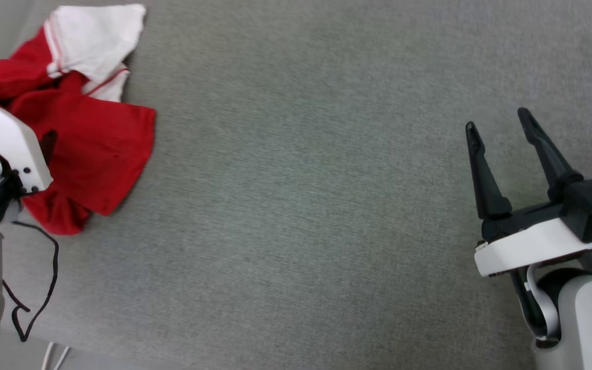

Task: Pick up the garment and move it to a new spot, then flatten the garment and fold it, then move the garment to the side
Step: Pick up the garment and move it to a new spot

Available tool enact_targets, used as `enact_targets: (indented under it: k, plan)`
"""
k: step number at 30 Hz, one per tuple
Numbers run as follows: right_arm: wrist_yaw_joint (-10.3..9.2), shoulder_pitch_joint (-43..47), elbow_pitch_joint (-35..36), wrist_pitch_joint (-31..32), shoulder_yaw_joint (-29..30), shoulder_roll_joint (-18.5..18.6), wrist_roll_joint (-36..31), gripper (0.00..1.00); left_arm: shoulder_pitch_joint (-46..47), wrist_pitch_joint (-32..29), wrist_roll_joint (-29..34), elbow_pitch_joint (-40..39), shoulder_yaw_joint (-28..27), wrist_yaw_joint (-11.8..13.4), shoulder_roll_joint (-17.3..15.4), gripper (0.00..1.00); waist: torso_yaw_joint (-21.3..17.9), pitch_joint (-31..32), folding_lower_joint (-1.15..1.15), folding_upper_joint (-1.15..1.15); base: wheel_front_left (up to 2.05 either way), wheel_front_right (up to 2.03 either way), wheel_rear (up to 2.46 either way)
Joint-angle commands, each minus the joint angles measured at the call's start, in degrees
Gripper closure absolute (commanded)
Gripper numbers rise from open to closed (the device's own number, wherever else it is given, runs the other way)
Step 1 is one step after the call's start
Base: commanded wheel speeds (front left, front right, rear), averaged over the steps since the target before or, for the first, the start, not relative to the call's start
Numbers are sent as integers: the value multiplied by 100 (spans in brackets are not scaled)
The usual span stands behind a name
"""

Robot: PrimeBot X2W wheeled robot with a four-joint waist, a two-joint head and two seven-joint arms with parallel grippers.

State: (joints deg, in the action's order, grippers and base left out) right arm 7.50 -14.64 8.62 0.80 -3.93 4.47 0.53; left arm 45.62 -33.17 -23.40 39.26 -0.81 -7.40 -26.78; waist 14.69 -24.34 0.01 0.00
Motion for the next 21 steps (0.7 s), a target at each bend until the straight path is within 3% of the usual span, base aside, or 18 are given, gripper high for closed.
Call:
enact_targets:
  k: [1, 7, 8, 9, 10, 11, 14, 21]
  plan:
    - [-2, -139, 9, -34, 19, 34, 38, 0, 57, -175, -135, 162, -9, -7, -57, 0, -277, -338, -1, 0, 0, 0, 0]
    - [-2, -217, -10, -64, 34, 57, 75, 0, -101, -732, -562, 781, -73, -10, 47, 0, -388, -478, -1, 0, 0, 0, 0]
    - [-2, -218, -11, -67, 46, 60, 80, 0, -137, -776, -609, 872, -89, -10, 79, 24, -396, -481, -1, 0, 0, 0, 0]
    - [-2, -222, -16, -66, 57, 64, 91, 0, -159, -794, -635, 944, -95, -9, 94, 58, -401, -482, -1, 0, 0, 0, 0]
    - [-2, -226, -16, -63, 70, 68, 94, 0, -179, -827, -656, 1015, -95, -9, 123, 85, -403, -478, -1, 0, 0, 0, 0]
    - [-2, -223, -17, -61, 87, 74, 95, 0, -184, -798, -682, 1054, -94, -9, 155, 100, -396, -464, -1, 0, 0, 0, 0]
    - [-2, -186, -28, -55, 126, 77, 90, 0, -180, -608, -634, 1072, -70, -5, 161, 100, -372, -406, -1, 0, 0, 0, 0]
    - [-2, 2, -124, -93, 150, 12, 106, 0, 143, 911, -229, 893, -29, 196, -111, 100, -272, 100, -1, 0, 0, 0, 0]
